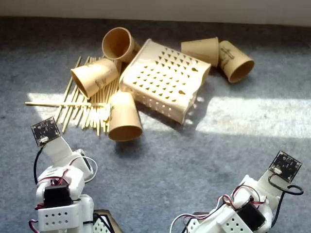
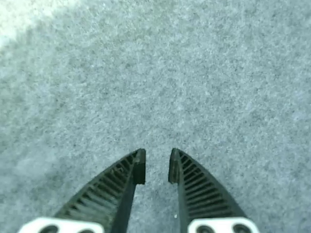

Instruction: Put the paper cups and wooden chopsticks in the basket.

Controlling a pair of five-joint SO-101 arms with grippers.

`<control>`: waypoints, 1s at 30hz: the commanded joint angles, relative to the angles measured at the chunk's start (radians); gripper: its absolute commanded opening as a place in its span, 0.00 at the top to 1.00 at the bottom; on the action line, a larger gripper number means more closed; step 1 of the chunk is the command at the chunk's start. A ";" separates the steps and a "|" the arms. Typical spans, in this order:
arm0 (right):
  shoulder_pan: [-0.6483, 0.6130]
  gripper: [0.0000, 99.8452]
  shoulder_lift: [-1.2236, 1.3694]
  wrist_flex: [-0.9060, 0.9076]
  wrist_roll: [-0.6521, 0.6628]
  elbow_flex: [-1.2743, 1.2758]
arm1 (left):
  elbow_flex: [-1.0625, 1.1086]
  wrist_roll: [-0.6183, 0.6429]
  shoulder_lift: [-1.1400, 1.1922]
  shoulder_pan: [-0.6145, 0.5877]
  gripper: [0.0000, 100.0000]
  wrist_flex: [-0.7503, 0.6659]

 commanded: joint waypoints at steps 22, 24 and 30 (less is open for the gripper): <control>-0.522 0.90 0.008 -0.073 -0.014 0.128 | -0.127 -0.092 0.002 0.007 0.85 0.005; -0.636 0.90 0.008 -0.122 -0.014 0.128 | -0.085 -0.092 0.002 0.007 0.85 -0.028; -0.828 0.90 0.008 -0.371 -0.018 0.125 | 0.028 0.009 -0.007 0.015 0.85 -0.118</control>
